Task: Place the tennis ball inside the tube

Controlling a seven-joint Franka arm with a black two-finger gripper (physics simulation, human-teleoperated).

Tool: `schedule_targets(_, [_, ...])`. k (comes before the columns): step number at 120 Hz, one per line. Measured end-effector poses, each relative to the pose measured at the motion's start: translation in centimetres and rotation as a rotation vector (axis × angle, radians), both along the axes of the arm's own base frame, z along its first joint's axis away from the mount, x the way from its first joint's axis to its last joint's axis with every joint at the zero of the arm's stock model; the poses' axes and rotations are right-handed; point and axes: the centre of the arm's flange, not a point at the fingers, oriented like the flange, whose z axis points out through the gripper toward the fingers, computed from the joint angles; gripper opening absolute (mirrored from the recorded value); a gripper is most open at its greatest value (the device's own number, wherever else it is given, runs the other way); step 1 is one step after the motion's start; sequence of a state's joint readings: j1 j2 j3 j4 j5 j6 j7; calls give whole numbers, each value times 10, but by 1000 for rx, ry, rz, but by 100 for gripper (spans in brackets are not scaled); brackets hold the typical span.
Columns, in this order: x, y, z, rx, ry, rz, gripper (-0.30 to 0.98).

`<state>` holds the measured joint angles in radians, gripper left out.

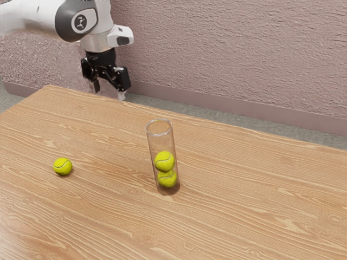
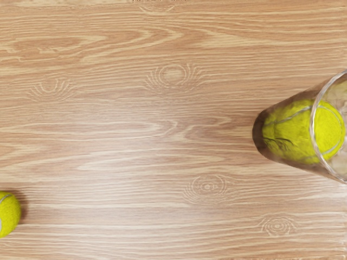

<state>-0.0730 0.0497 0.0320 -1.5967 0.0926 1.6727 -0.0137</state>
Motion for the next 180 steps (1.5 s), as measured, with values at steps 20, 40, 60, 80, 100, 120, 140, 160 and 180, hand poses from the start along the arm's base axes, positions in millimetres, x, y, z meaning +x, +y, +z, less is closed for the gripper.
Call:
schedule_targets(20, [-1,-13,-5,-27,12,-18,68])
schedule_targets(40, [4,74,-54,-43,62,109,69])
schedule_targets(60, [-19,161,-115,-76,94,226,69])
schedule_targets(80, [-31,183,-156,-102,94,231,69])
schedule_targets(100, [-38,209,-190,-125,92,248,69])
schedule_targets(120, [-44,248,-245,-157,122,299,69])
schedule_targets(140, [-48,272,-277,-176,119,307,69])
schedule_targets(160, [-49,288,-300,-180,116,289,69])
schedule_targets(180, [-51,307,-319,-186,117,276,69])
